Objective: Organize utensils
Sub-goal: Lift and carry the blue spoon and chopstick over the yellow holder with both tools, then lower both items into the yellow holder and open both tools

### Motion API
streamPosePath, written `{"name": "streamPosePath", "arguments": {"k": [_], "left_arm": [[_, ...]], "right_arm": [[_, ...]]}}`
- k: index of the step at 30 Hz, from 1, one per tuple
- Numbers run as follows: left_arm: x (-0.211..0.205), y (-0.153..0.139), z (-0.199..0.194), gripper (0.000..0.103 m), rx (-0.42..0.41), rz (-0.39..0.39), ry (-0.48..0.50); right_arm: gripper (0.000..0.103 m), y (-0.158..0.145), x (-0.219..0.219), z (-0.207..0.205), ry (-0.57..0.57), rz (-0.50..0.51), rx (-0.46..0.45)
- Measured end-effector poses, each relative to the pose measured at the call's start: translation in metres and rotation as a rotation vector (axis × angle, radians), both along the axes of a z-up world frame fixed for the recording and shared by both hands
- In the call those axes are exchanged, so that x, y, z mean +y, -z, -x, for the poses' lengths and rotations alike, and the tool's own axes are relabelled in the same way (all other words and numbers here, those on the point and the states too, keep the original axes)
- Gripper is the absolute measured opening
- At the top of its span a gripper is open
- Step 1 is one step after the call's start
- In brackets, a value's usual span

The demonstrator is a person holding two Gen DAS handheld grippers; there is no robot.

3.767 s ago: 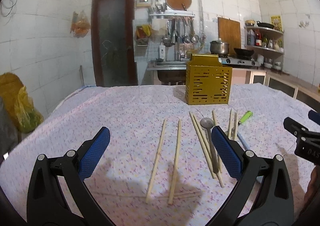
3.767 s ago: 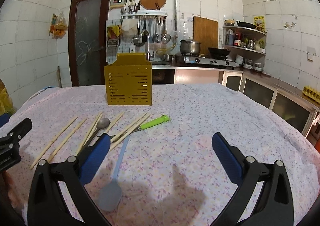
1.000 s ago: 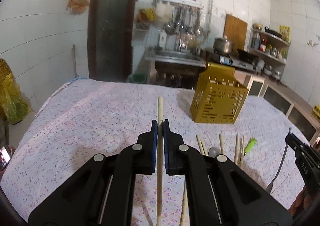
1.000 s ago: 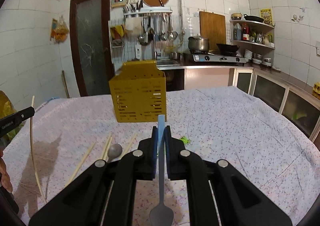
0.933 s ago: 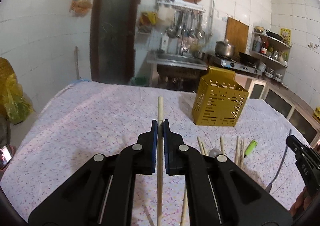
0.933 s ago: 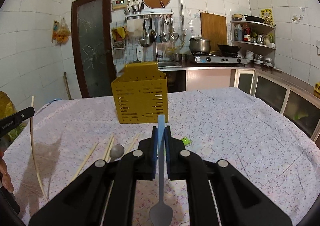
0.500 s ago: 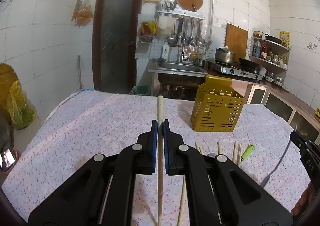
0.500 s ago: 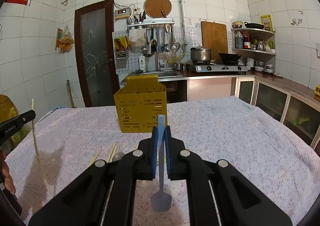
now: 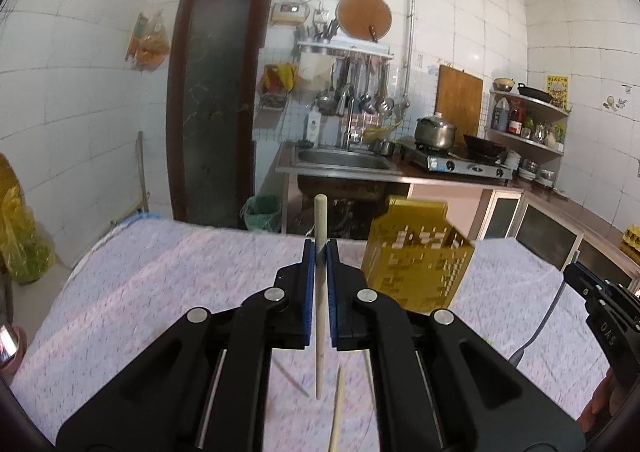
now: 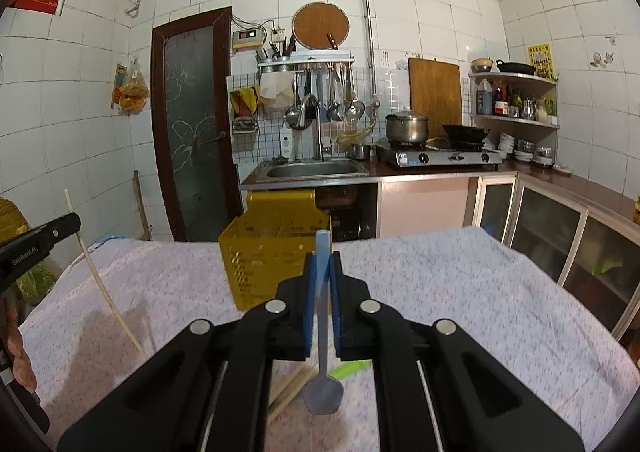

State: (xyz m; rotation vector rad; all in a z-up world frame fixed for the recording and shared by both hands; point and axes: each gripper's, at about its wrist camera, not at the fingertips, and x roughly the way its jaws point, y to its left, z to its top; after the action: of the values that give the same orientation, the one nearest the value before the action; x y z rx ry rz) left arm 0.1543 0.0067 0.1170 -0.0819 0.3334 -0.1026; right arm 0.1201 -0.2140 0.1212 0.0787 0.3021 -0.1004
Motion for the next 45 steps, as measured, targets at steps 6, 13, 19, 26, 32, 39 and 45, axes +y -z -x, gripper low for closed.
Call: {"name": "streamPosePath", "arguments": {"k": [6, 13, 19, 26, 32, 39, 45], "left_arm": [[-0.016, -0.033, -0.037, 0.004, -0.051, 0.026, 0.035], [-0.036, -0.078, -0.087, 0.004, -0.126, 0.108, 0.071], [-0.059, -0.098, -0.133, 0.004, -0.148, 0.153, 0.106], [-0.085, -0.063, -0.175, 0.004, -0.106, 0.123, 0.121], [-0.098, -0.013, -0.207, 0.004, -0.02, 0.065, 0.104], [-0.085, 0.007, -0.209, 0.005, 0.059, 0.028, 0.082], [-0.057, -0.027, -0.169, 0.055, 0.032, 0.041, 0.057]], "right_arm": [[0.007, -0.027, -0.007, -0.034, 0.006, -0.001, -0.033], [0.007, -0.07, -0.014, -0.086, 0.008, -0.008, -0.101], [0.007, -0.094, -0.016, -0.131, 0.001, -0.014, -0.133], [0.007, -0.074, -0.017, -0.176, -0.021, -0.034, -0.089], [0.007, -0.025, -0.023, -0.203, -0.034, -0.039, 0.012], [0.008, 0.01, -0.018, -0.224, -0.043, -0.002, 0.128], [0.062, -0.009, -0.029, -0.204, 0.005, -0.012, 0.123]]}}
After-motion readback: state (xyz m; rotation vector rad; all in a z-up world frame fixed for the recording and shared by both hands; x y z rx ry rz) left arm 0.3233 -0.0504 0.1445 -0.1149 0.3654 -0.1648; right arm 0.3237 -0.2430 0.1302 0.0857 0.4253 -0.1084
